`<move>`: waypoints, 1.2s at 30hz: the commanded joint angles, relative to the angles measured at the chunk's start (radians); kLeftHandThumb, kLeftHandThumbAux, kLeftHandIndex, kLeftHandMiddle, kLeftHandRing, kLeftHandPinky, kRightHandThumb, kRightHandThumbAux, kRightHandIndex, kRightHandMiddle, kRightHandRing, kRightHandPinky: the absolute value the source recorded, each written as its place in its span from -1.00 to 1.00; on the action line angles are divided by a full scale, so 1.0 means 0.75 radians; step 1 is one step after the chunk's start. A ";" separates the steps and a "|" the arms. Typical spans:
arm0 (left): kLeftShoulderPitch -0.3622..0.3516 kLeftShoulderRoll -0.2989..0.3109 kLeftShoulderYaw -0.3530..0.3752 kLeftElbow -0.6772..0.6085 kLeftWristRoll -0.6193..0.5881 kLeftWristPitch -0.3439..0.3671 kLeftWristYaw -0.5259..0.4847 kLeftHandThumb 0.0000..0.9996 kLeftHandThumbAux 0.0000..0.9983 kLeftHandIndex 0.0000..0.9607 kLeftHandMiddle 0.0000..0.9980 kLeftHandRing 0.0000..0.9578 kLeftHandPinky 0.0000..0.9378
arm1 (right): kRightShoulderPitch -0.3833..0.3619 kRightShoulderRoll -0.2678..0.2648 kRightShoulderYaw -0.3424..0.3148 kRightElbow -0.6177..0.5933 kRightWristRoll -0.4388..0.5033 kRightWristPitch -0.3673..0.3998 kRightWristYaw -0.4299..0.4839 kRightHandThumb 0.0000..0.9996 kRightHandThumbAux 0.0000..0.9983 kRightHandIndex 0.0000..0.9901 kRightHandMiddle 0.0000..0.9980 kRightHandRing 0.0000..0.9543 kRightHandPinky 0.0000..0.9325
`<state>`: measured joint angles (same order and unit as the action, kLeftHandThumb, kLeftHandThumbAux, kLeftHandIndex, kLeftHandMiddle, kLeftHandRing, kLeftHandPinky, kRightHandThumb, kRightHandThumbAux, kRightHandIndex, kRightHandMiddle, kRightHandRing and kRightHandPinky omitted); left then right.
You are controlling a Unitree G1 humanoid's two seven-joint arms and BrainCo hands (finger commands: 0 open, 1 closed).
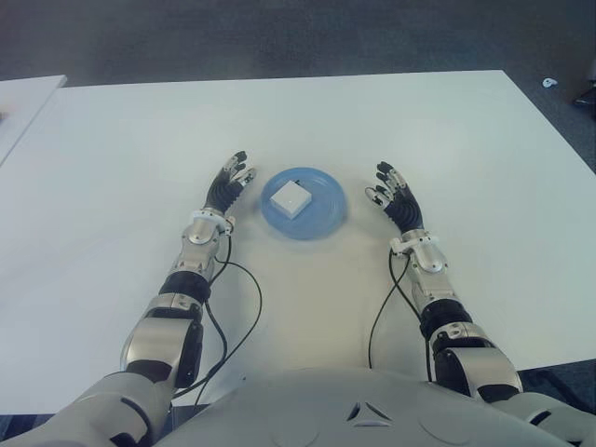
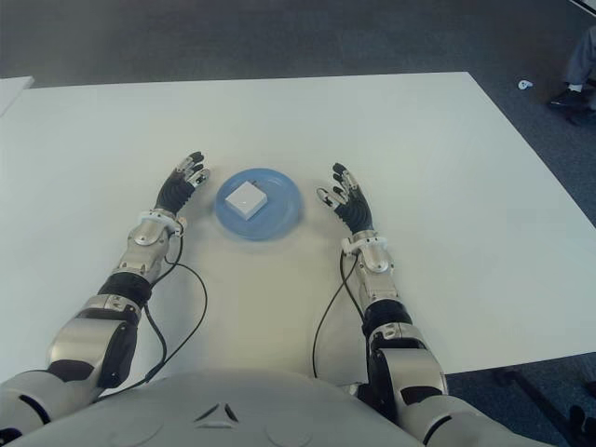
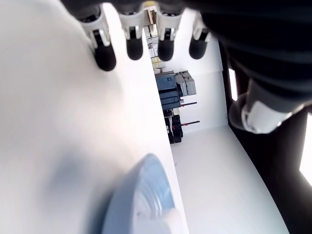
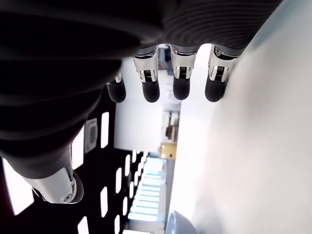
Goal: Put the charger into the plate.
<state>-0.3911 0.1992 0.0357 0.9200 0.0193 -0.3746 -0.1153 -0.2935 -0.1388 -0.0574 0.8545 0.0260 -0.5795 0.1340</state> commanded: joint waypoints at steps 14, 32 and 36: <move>0.057 0.006 0.015 0.060 -0.003 0.019 -0.004 -1.00 0.04 -0.96 -0.89 -0.93 -0.96 | 0.026 0.011 -0.035 0.077 0.002 0.123 -0.016 -0.79 0.37 -1.00 -1.00 -1.00 -1.00; 0.055 -0.022 0.060 0.079 -0.010 -0.051 0.041 -1.00 0.07 -1.00 -0.88 -0.89 -0.86 | -0.032 0.005 -0.006 0.018 -0.018 0.323 -0.015 -0.85 0.29 -1.00 -1.00 -1.00 -1.00; 0.055 -0.024 0.066 0.087 -0.012 -0.060 0.048 -1.00 0.08 -1.00 -0.88 -0.89 -0.86 | -0.059 0.008 0.004 0.017 -0.027 0.363 -0.019 -0.86 0.25 -1.00 -1.00 -1.00 -1.00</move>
<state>-0.3806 0.1828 0.0741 0.9460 0.0139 -0.4490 -0.0979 -0.3616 -0.1449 -0.0665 0.8311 0.0169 -0.3922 0.1163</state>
